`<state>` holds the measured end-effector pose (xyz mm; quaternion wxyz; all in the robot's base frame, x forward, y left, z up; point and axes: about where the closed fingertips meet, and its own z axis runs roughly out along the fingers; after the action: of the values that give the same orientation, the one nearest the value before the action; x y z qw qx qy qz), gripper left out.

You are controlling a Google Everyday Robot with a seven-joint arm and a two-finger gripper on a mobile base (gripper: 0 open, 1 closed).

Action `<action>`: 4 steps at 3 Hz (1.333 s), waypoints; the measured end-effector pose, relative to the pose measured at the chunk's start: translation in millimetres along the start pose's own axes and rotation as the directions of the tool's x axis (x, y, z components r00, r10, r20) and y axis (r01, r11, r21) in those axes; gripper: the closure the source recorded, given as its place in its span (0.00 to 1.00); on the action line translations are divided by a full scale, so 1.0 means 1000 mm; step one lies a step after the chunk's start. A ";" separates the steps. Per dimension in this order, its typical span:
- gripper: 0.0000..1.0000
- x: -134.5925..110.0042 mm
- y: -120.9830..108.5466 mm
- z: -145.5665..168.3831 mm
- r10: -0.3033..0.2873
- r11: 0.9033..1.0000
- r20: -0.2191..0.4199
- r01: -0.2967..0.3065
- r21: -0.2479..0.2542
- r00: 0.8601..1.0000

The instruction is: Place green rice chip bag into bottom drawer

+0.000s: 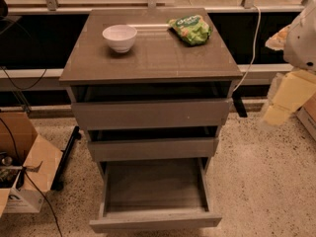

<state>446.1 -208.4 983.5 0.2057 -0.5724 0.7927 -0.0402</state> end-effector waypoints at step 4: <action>0.00 -0.055 -0.111 0.057 0.182 0.969 0.331 -0.227 0.102 0.926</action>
Offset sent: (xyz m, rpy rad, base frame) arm 0.1385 0.0326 -0.0061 0.3884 -0.2559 -0.1685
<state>580.4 -185.9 980.0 0.3735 -0.4697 0.7996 0.0199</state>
